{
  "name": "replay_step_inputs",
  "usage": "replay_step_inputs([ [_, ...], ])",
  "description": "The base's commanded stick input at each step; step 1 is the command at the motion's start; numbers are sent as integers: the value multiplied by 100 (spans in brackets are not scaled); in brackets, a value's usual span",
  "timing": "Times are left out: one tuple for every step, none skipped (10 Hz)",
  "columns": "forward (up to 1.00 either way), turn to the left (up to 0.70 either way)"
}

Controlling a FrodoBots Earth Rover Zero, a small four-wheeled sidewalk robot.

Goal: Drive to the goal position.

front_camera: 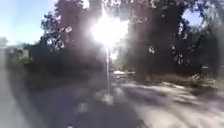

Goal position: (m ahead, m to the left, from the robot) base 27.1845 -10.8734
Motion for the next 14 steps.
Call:
replay_step_inputs([
  [100, 0],
  [100, 0],
  [100, 0],
  [100, 0],
  [100, 0],
  [100, 0],
  [100, 0],
  [100, 0],
  [100, 0],
  [100, 0],
  [100, 0],
  [100, 0],
  [100, 0],
  [100, 0],
])
